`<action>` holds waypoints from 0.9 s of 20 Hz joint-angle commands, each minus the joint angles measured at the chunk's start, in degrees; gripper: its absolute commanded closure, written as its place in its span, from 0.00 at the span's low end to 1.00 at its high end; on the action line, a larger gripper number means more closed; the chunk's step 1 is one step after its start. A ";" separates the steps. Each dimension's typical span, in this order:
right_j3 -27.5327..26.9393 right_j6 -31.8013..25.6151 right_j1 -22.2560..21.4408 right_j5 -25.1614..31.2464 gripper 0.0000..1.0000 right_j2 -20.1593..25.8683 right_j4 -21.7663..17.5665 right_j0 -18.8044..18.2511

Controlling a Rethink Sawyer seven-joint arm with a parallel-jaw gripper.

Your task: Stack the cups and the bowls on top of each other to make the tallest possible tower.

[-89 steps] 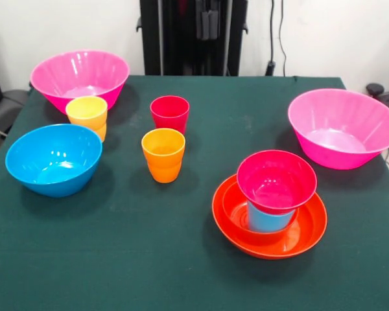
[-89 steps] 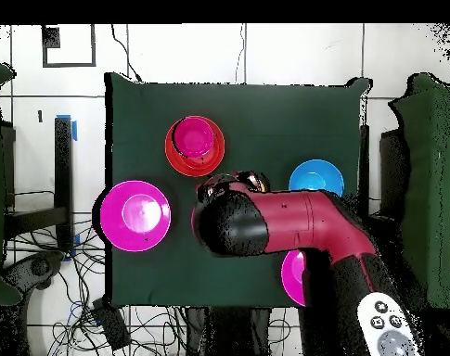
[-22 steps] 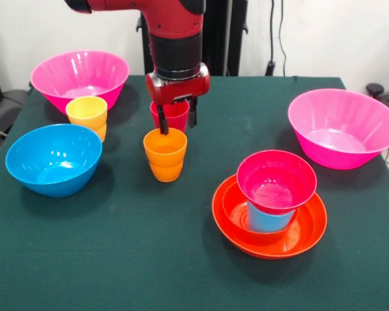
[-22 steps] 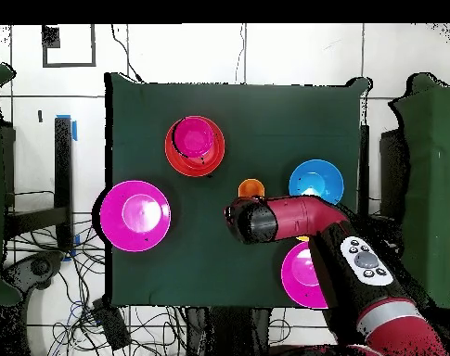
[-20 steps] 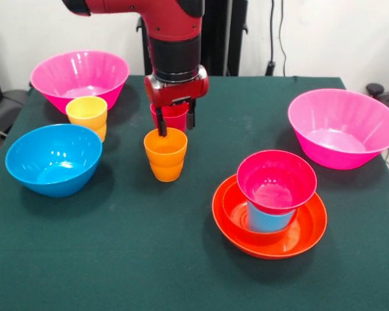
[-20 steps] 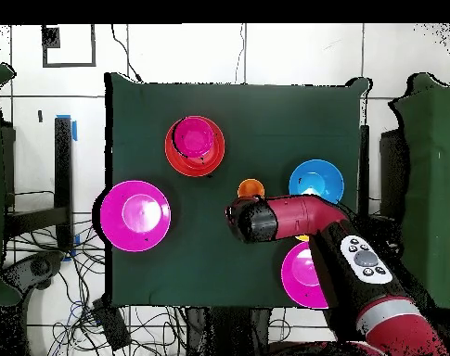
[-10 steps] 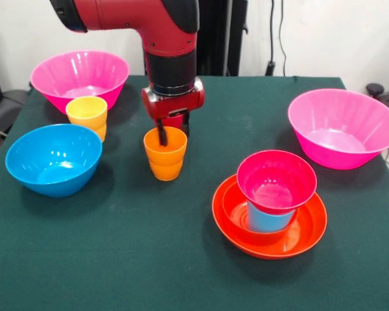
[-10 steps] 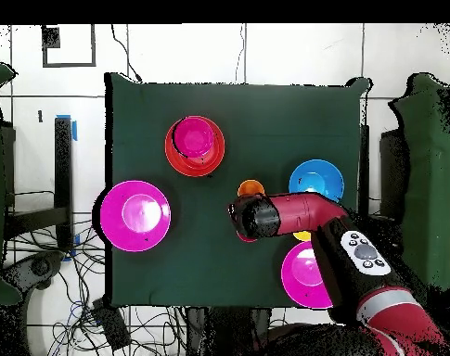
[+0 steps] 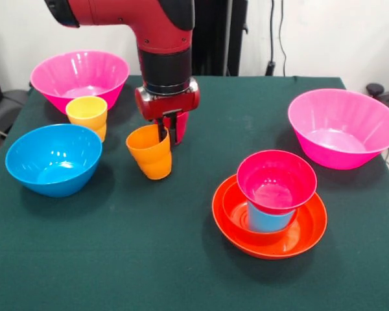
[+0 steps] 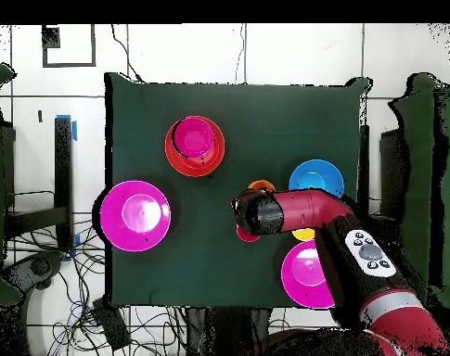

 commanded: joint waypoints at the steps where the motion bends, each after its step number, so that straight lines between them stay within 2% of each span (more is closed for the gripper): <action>1: -2.40 -5.64 -7.02 13.68 1.00 3.52 2.52 1.44; 3: -4.21 -4.54 -12.17 20.96 1.00 1.92 4.90 4.06; 7: -8.70 -0.53 -17.27 30.11 1.00 -0.32 6.08 8.71; 9: -11.48 1.80 -17.37 33.87 1.00 -1.44 5.20 11.05; 14: -13.72 8.30 -19.88 36.85 1.00 -2.79 5.77 14.88; 16: -18.05 9.31 -17.49 41.07 1.00 -3.21 4.63 17.38; 18: -20.30 11.65 -15.10 41.17 1.00 -3.52 4.61 19.41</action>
